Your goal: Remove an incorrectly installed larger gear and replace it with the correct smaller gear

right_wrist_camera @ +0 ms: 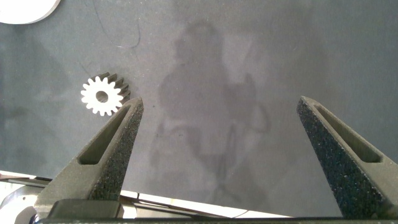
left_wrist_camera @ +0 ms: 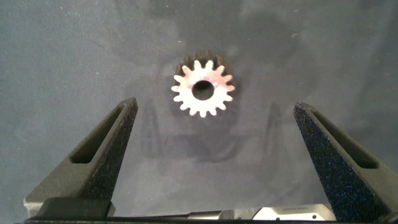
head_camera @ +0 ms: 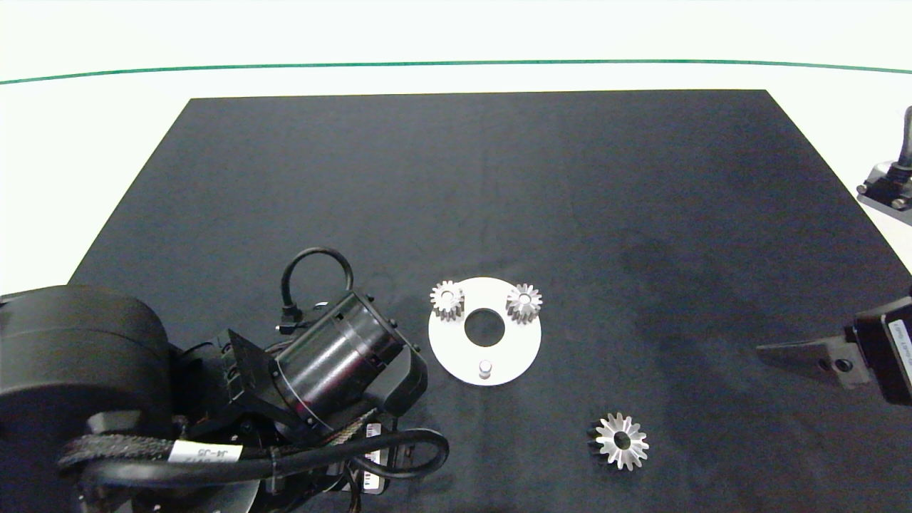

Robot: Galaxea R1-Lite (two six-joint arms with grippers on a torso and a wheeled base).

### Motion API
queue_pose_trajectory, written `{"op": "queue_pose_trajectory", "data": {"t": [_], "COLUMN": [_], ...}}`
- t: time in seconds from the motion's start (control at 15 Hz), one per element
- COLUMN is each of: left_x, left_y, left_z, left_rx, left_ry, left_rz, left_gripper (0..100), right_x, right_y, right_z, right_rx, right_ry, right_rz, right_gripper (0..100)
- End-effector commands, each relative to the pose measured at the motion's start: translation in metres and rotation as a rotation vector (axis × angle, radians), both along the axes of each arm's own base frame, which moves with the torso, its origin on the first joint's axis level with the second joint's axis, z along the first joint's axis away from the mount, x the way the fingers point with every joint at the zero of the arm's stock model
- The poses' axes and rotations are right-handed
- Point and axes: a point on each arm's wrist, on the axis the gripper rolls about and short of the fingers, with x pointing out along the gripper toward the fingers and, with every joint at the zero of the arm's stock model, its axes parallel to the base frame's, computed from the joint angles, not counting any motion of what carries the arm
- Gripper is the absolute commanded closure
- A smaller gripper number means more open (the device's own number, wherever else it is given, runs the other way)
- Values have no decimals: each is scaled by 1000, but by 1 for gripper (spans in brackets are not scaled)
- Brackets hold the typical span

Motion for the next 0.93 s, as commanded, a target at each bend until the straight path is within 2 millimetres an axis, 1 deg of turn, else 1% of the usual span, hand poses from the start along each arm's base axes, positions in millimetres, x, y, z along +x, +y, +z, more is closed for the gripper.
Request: {"op": "queue_pose_trajectory", "data": {"t": [0.07,0.2,0.33,0.73,0.93], "left_x": [7,14,14,14,17], "left_y": [2,7,9,4,0], "left_z": [-3,-2,-2,-10,-18], "left_rx": [5,-4,-2,22,42], "left_ry": [4,-5,-5,17,36], "left_rz": [31,62,61,53,53], "left_gripper": [0,0,0,0,0], "right_x": [1,1,2,1,1], "right_y": [0,1,1,1,1], "right_z": [-1,-3,-3,-4,-5], "right_rx": [-6,-10,-9,-9,-11], "right_ry": [8,14,17,17,21], "right_rz": [-2,0,0,2,3], "right_gripper": [0,0,0,0,0]}}
